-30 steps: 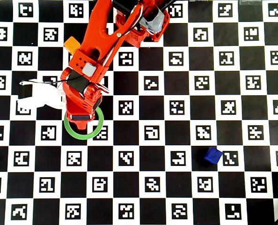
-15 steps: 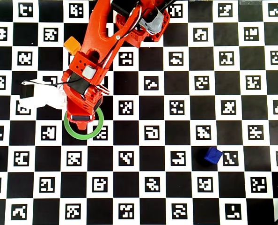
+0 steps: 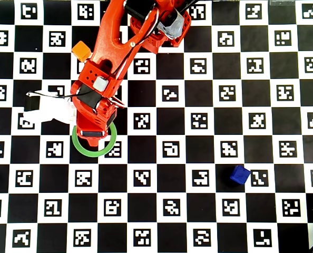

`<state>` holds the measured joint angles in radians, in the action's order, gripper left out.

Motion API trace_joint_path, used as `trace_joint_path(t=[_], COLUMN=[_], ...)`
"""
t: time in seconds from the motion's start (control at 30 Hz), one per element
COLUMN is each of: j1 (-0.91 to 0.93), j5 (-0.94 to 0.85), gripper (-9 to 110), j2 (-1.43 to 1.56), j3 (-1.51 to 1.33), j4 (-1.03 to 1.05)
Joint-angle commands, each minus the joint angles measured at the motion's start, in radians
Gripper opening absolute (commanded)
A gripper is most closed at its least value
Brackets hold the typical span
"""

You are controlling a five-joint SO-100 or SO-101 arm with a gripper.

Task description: Grab the red cube then put it in the green circle then put the blue cube on top and finally the orange cube on top

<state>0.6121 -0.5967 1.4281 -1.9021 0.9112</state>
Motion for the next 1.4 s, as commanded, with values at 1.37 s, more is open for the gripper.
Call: trace_joint_path(t=[1.37], j1=[-0.006], j5=[0.018], gripper=[39], j2=[0.026], j3=[0.017], j4=[-0.011])
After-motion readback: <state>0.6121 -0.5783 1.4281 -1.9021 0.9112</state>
